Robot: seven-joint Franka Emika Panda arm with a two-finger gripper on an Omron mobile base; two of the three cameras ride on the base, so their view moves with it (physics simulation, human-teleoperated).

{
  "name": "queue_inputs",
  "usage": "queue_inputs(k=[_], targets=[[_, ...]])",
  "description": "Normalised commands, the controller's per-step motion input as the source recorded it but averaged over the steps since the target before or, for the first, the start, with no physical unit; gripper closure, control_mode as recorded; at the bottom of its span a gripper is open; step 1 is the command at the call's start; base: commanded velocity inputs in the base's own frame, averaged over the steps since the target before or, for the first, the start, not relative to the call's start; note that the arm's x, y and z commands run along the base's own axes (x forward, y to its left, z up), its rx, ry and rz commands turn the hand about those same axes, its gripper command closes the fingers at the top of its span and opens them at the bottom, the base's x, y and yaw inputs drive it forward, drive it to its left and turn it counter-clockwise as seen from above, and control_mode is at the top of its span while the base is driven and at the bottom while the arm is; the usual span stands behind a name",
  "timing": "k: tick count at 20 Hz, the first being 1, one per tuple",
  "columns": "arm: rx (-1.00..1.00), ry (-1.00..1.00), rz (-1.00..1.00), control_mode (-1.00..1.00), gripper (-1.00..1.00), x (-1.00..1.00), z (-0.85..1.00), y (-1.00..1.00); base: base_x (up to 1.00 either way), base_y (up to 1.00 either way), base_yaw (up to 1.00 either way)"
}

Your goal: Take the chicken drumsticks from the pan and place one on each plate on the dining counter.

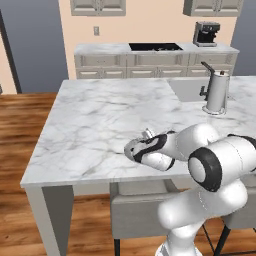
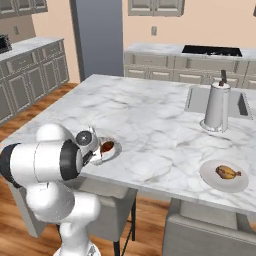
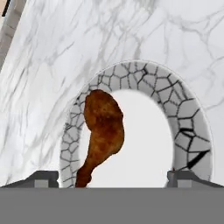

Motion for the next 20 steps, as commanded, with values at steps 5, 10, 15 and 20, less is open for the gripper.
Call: queue_inputs(k=[5, 10, 15, 20], targets=[[0.00, -0.15, 0.08, -1.00, -1.00, -0.49, 1.00, -0.03, 0.00, 0.00, 0.00], [0.01, -0.17, 0.20, -1.00, -1.00, -0.06, 1.00, -0.13, 0.00, 0.00, 0.00], [-0.24, -0.13, 0.28, -1.00, -1.00, -0.26, 1.00, -0.49, 0.00, 0.00, 0.00], [-0.38, -0.27, 0.31, -1.00, -1.00, -0.79, 1.00, -0.89, 0.00, 0.00, 0.00]])
